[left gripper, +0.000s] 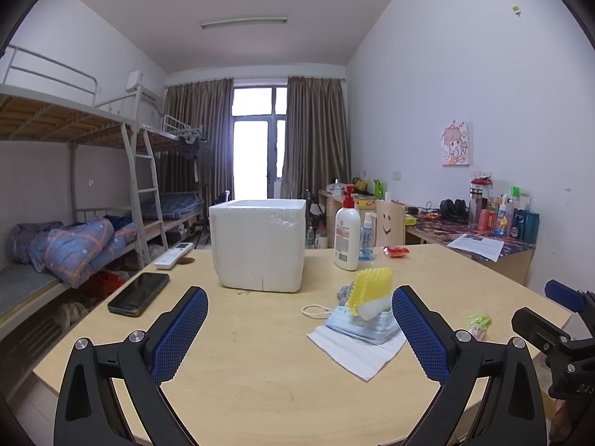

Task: Organize soft objects

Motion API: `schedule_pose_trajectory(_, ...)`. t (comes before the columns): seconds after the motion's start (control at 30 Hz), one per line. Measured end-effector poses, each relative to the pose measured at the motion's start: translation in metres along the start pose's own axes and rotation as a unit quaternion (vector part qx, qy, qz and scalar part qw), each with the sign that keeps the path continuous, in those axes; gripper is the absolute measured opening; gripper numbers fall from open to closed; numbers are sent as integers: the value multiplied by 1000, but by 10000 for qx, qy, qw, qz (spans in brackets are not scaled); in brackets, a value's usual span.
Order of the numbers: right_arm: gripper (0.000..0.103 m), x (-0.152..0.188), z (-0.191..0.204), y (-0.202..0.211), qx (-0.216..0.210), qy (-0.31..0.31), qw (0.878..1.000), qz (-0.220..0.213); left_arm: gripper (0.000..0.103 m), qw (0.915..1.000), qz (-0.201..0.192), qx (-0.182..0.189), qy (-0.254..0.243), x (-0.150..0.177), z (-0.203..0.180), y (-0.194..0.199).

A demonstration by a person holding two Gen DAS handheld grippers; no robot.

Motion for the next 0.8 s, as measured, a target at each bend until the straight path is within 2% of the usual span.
schedule_pose_trajectory(0.8,103,-2,-1,-2,-17,-1,10000,6,100,9997,-133,-191,-3,-3,5,5)
Point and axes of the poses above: each gripper's, at about its wrist camera, not at the fingertips, and y roughly against the way its jaws point, z to its left, x to its underside, the point moved 6 cm from there along -y, roughly the way its jaws point, and after that the axes turned 12 degrees about z, right-handed, at the moved point
